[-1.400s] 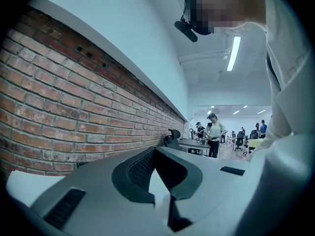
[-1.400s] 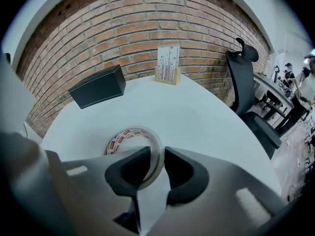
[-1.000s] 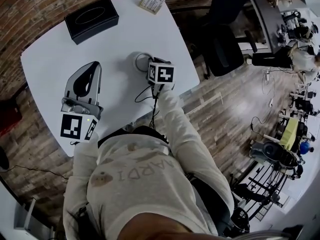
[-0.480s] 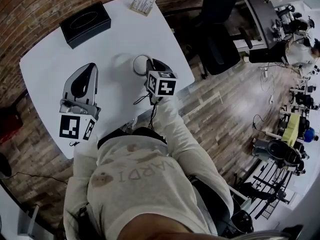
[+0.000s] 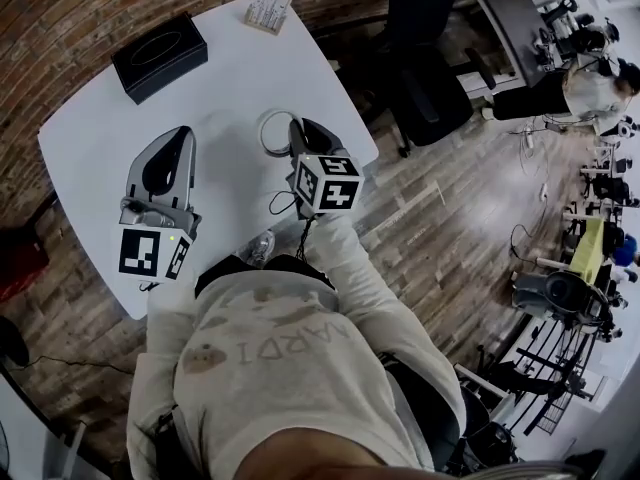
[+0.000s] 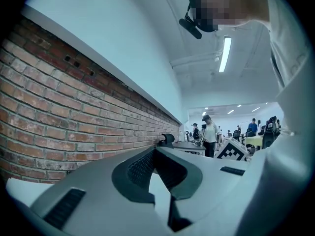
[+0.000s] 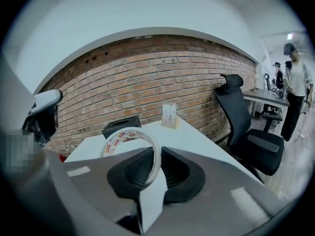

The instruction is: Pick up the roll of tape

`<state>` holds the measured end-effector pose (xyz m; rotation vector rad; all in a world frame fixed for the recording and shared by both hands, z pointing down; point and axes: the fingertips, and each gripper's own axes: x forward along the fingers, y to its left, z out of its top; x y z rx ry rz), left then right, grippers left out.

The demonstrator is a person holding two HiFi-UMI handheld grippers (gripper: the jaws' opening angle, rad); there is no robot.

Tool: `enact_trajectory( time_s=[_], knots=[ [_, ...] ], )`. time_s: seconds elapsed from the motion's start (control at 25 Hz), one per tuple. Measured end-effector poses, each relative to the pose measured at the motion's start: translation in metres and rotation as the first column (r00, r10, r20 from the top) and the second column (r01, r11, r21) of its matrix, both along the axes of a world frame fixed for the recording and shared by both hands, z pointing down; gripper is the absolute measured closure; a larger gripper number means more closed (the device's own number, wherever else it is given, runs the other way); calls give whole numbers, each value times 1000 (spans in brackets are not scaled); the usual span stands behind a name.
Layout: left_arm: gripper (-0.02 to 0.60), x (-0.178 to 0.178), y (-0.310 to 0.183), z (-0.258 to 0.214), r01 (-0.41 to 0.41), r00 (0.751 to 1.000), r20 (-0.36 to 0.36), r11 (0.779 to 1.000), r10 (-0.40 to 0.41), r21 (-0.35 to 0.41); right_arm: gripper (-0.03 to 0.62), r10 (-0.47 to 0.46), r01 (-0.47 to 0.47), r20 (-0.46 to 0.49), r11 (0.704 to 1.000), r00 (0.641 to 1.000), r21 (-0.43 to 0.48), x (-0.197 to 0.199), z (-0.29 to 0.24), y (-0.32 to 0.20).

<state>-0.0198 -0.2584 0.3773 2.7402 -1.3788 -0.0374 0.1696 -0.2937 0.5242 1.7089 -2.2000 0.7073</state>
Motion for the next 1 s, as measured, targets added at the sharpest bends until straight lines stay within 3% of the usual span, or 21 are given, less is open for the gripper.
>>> enact_trajectory(
  time_s=[0.4,1.0],
  knots=[
    [580,21,15,-10,-26,1000,16,1000,25,13,537,15,-14,-12,993,1000,115,16,-42,30],
    [580,47,30,-28,-66,997,35,997,64,35,537,24,-27,15,961,1000,276,34,-113,60]
  ],
)
